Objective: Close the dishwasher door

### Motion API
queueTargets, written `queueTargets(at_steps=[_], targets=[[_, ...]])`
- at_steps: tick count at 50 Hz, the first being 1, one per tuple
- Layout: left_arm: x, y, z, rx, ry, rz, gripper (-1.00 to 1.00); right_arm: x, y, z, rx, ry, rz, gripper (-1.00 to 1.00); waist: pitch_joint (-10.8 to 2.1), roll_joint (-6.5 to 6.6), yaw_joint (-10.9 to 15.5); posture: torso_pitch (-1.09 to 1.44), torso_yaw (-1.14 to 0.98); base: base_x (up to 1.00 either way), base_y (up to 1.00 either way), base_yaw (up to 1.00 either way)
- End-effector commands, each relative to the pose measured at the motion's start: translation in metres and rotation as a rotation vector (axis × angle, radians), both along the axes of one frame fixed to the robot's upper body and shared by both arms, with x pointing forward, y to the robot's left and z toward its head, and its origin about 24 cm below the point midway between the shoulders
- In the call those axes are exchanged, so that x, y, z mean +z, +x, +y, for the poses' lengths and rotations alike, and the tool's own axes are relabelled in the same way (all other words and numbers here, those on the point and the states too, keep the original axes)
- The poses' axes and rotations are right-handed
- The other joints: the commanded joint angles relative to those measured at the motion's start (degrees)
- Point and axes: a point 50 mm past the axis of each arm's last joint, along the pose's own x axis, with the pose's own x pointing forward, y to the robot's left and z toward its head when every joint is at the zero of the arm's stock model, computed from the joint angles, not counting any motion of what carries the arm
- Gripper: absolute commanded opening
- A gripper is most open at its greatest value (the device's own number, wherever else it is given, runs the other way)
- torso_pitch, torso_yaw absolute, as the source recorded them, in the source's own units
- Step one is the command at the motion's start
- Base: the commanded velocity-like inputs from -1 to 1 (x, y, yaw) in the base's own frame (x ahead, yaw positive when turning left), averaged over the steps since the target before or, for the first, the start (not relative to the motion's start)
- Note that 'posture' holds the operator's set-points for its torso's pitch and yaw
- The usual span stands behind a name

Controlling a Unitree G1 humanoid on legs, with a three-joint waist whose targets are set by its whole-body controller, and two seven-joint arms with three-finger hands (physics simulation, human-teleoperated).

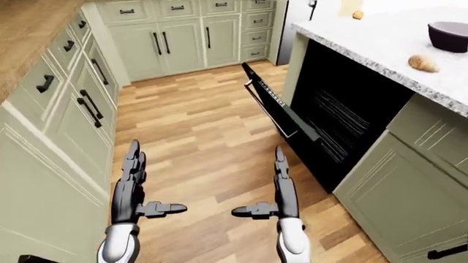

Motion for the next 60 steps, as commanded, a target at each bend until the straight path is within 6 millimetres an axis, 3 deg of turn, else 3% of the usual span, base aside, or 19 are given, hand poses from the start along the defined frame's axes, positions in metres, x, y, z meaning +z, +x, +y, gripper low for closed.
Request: queueTargets(at_steps=[1, 3, 4, 7, 14, 16, 18, 19, 20, 28, 32, 33, 38, 42, 47, 49, 52, 54, 60], targets=[[0.0147, 0.0026, -0.0040, -0.016, 0.001, -0.083, 1.00, 0.0128, 0.0031, -0.0012, -0.002, -0.007, -0.070, 1.00, -0.63, -0.47, -0.2, 0.00, 0.00, 0.00, 0.00, 0.66], [0.0140, 0.0028, -0.0045, -0.017, 0.002, -0.082, 1.00, 0.0128, 0.0031, -0.0013, -0.002, -0.006, -0.070, 1.00, -1.97, -4.35, -0.7, 0.00, 0.00, 0.00, 0.00, 0.66], [0.0139, 0.0028, -0.0048, -0.018, 0.002, -0.082, 1.00, 0.0128, 0.0032, -0.0010, -0.002, -0.006, -0.070, 1.00, -1.10, -1.33, -1.3, 0.00, 0.00, 0.00, 0.00, 0.66], [0.0141, 0.0026, -0.0043, -0.017, 0.002, -0.082, 1.00, 0.0128, 0.0028, -0.0012, -0.002, -0.007, -0.070, 1.00, -1.40, -1.91, -0.8, 0.00, 0.00, 0.00, 0.00, 0.66], [0.0163, 0.0015, -0.0032, -0.014, 0.004, -0.087, 1.00, 0.0128, 0.0026, -0.0016, -0.003, -0.008, -0.070, 1.00, -0.71, 2.86, -1.2, 0.00, 0.00, 0.00, 0.00, 0.65], [0.0166, 0.0010, -0.0034, -0.015, 0.005, -0.087, 1.00, 0.0128, 0.0027, -0.0015, -0.002, -0.008, -0.069, 1.00, -0.82, 4.97, -1.2, 0.00, 0.00, 0.00, 0.00, 0.66], [0.0163, 0.0013, -0.0033, -0.014, 0.004, -0.085, 1.00, 0.0125, 0.0029, -0.0014, -0.001, -0.009, -0.068, 1.00, -2.26, 8.93, -0.7, 0.00, 0.00, 0.00, 0.00, 0.66], [0.0165, 0.0012, -0.0031, -0.013, 0.004, -0.086, 1.00, 0.0125, 0.0030, -0.0013, -0.001, -0.009, -0.068, 1.00, -1.16, 5.80, -0.1, 0.00, 0.00, 0.00, 0.00, 0.66], [0.0166, 0.0012, -0.0032, -0.013, 0.004, -0.086, 1.00, 0.0121, 0.0032, -0.0010, 0.000, -0.009, -0.067, 1.00, -1.60, 6.49, -0.1, 0.00, 0.00, 0.00, 0.00, 0.66], [0.0169, 0.0011, -0.0033, -0.013, 0.004, -0.087, 1.00, 0.0129, 0.0028, -0.0009, 0.000, -0.012, -0.067, 1.00, -0.70, 1.58, 0.1, 0.00, 0.00, 0.00, 0.00, 0.66], [0.0176, 0.0004, -0.0034, -0.013, 0.006, -0.090, 1.00, 0.0103, 0.0037, -0.0008, -0.005, -0.024, -0.054, 1.00, -1.78, -3.97, -0.7, 0.00, 0.00, 0.00, 0.00, 0.65], [0.0177, 0.0002, -0.0033, -0.013, 0.007, -0.091, 1.00, 0.0098, 0.0050, -0.0023, -0.019, -0.033, -0.034, 1.00, -0.21, -1.39, -2.1, 0.00, 0.00, 0.00, 0.00, 0.00], [0.0177, 0.0000, -0.0033, -0.013, 0.008, -0.092, 1.00, 0.0128, 0.0030, 0.0008, -0.005, -0.037, -0.046, 1.00, -2.01, 1.85, -1.5, 0.00, 0.00, 0.00, 0.00, 0.00], [0.0178, -0.0003, -0.0037, -0.014, 0.008, -0.093, 1.00, 0.0132, 0.0029, -0.0001, -0.011, -0.031, -0.044, 1.00, -2.97, 2.17, -1.3, 0.00, 0.00, 0.00, -0.05, 0.00], [0.0172, 0.0004, -0.0039, -0.014, 0.009, -0.092, 1.00, 0.0134, 0.0028, 0.0003, -0.011, -0.029, -0.043, 1.00, -2.11, 4.55, -0.7, 0.00, 0.00, 0.00, -0.30, 0.00], [0.0170, 0.0003, -0.0043, -0.015, 0.010, -0.092, 1.00, 0.0128, 0.0031, 0.0012, -0.005, -0.031, -0.041, 1.00, -2.27, 3.94, -0.6, 0.00, 0.00, 0.00, -0.22, 0.00], [0.0179, 0.0005, -0.0030, -0.012, 0.009, -0.094, 1.00, 0.0133, 0.0027, 0.0010, -0.008, -0.030, -0.041, 1.00, -1.56, 0.57, -0.4, 0.00, 0.00, 0.00, -0.18, 0.00], [0.0185, 0.0004, -0.0026, -0.011, 0.007, -0.096, 1.00, 0.0130, 0.0027, 0.0010, -0.008, -0.031, -0.039, 1.00, -2.91, -2.20, -0.5, 0.00, 0.00, 0.00, -0.18, 0.00], [0.0185, 0.0002, -0.0027, -0.010, 0.008, -0.096, 1.00, 0.0123, 0.0031, 0.0010, -0.007, -0.032, -0.036, 1.00, -1.33, 1.36, -1.1, 0.00, 0.00, 0.00, -0.17, 0.00]])
